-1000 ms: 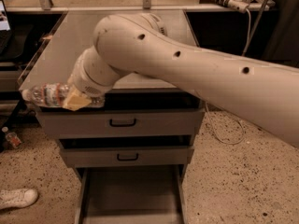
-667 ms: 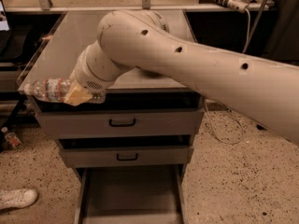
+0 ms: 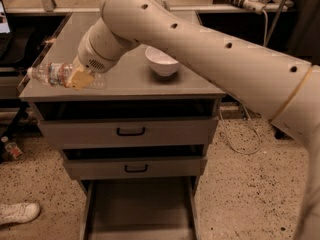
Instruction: Pick water bottle from bottom drawer and place on counter
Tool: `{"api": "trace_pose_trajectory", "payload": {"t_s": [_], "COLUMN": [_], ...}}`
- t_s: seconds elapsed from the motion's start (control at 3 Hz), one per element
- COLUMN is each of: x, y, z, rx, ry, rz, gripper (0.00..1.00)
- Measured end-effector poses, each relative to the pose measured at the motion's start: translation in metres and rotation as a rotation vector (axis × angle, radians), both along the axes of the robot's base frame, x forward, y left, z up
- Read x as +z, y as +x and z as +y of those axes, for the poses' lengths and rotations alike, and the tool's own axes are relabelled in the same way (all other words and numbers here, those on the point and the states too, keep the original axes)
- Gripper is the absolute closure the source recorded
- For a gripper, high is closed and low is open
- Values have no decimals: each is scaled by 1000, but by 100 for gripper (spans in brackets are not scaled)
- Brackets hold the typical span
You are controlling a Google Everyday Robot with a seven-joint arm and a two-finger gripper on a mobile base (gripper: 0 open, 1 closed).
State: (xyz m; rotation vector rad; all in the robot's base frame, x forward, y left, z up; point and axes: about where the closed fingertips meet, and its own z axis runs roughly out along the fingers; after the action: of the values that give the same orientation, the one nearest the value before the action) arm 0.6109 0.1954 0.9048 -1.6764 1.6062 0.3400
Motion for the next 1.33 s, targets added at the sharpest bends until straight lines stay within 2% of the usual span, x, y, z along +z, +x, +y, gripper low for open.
{"api": "trace_pose_trajectory", "payload": {"t_s": [0.67, 1.33], "x": [8, -9], "y": [50, 85], "z": [18, 36], "rx": [13, 31], "ry": [-14, -28], "rz": [29, 70], "gripper": [100, 100]}}
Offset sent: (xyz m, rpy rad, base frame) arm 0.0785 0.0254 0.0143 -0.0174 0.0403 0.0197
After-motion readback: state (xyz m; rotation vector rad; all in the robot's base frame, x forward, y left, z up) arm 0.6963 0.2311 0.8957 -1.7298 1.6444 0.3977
